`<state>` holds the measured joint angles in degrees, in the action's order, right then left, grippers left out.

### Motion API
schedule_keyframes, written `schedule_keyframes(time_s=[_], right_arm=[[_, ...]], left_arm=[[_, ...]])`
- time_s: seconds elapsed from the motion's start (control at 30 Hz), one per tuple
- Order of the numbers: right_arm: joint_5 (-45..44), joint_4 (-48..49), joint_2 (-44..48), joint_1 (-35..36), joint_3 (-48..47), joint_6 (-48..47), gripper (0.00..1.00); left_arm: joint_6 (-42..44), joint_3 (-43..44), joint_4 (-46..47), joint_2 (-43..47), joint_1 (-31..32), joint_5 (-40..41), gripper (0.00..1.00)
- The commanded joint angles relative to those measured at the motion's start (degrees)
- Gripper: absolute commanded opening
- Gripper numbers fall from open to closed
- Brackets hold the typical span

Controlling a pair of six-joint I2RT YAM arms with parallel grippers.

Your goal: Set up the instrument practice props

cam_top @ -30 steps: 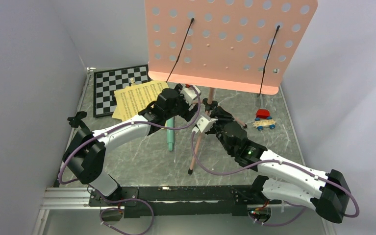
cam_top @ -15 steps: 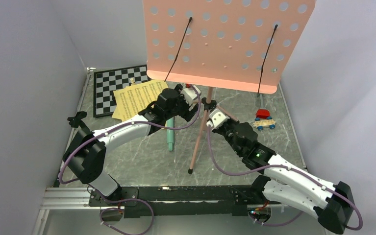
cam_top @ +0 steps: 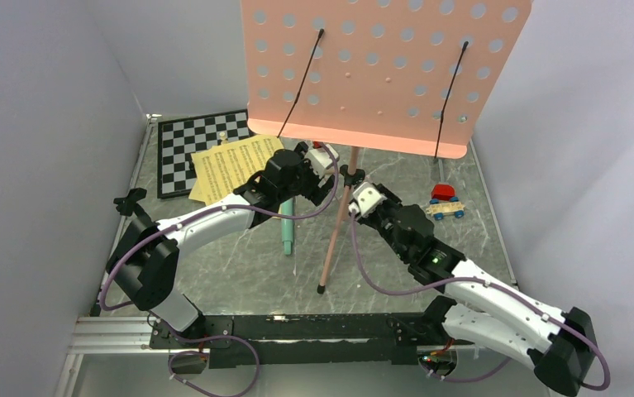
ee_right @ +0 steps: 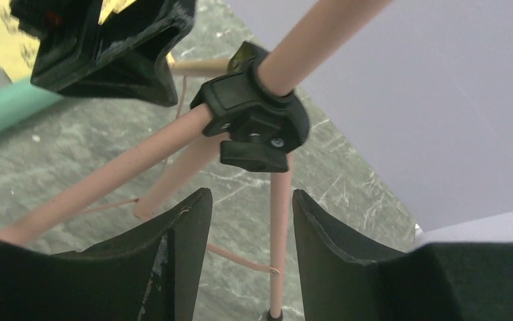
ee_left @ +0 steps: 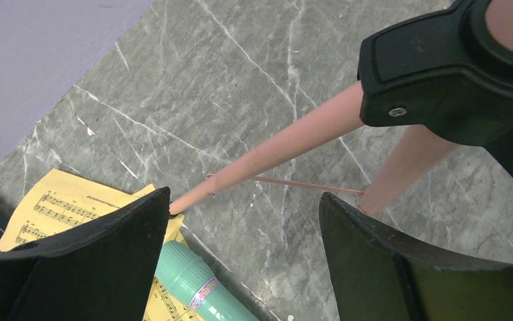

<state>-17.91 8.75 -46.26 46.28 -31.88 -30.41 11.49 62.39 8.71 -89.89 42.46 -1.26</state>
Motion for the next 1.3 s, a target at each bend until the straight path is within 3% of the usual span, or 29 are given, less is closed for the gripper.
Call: schedule_keyframes(time_s=[0.0, 0.3, 0.53, 1.03, 1.27], right_arm=[[-0.48, -0.62, -3.93, 0.2, -4.19, -7.03, 0.52], [-1.5, 5.08, -7.41, 1.26, -5.51, -13.13, 0.52], [-0.88, 6.97, -9.0, 1.33, -5.43, -13.77, 0.49], [-3.67, 8.9, -6.6, 2.84, -5.87, -17.3, 0.55], [-3.61, 9.46, -9.39, 2.85, -5.56, -16.96, 0.53]], left_arm=[[0.22, 2.06, 1.54, -0.18, 0.24, -0.59, 0.86], [0.56, 1.32, 2.1, 0.32, 0.17, 0.2, 0.86], [0.65, 1.41, 2.1, 0.06, 0.17, 0.12, 0.86], [0.61, 2.29, 1.86, -0.85, 0.17, -0.35, 0.86], [0.63, 2.27, 1.58, -0.84, 0.18, -0.42, 0.86]])
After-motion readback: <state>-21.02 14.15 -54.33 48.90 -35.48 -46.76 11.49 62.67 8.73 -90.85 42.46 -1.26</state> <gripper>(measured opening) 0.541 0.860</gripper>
